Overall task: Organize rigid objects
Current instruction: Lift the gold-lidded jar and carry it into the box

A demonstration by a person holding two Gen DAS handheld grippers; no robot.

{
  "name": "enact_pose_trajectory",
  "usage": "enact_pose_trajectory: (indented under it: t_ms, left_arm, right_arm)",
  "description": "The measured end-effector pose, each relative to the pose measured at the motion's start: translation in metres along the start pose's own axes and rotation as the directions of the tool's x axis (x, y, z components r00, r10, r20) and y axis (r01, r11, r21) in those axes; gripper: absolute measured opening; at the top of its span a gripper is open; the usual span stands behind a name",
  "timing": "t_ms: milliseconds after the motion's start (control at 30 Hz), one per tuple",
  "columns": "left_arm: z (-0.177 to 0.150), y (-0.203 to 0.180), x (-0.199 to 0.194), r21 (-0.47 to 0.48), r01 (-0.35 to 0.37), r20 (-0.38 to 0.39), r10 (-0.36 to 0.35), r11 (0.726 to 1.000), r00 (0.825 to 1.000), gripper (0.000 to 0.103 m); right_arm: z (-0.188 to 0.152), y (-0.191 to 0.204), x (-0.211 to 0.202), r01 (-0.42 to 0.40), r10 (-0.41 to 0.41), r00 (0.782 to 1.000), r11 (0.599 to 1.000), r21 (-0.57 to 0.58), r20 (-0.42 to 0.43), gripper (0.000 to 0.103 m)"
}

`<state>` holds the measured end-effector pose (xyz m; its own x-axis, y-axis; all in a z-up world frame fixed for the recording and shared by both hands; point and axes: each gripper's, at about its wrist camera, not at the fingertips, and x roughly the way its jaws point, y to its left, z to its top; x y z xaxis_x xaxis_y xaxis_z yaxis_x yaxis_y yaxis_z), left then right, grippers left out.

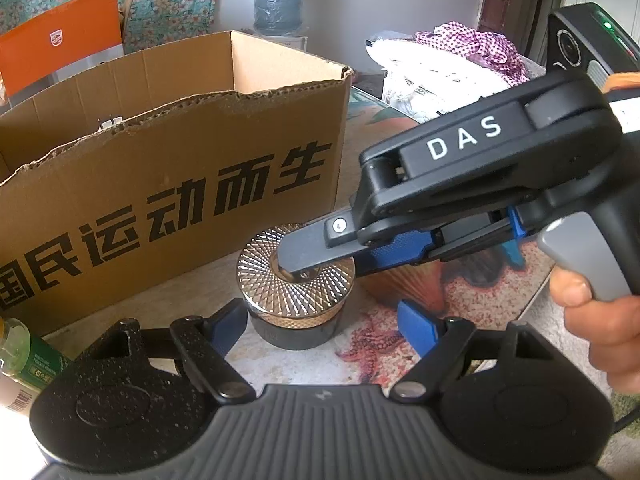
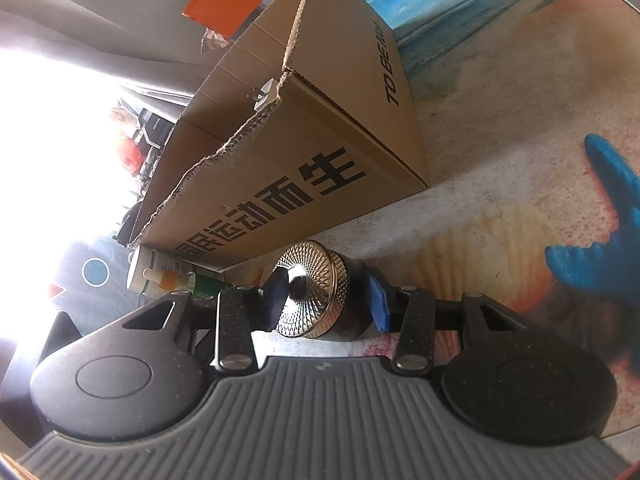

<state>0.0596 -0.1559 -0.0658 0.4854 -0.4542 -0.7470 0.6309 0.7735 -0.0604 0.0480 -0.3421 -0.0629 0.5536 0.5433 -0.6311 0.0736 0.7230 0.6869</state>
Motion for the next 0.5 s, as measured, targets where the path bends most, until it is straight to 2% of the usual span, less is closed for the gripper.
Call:
enact_pose_trajectory:
  t_ms: [167, 500]
  left_arm:
    - [-0.0006, 0.0015, -0.0008, 0.004, -0.001, 0.007, 0.001, 1.0, 1.0, 0.078]
    - [-0.0002, 0.0022, 0.0024, 0.036, -0.048, 0.019, 0.047, 0.998, 0.999, 0.072]
  right_arm:
    - [-0.0001, 0.0, -0.0002, 0.002, -0.002, 1.0, 1.0, -0.001, 0.0, 0.042]
    - [0.0016, -0.0067, -0.0077, -0.002, 0.001, 1.0, 1.0, 0.03, 0.017, 0.042]
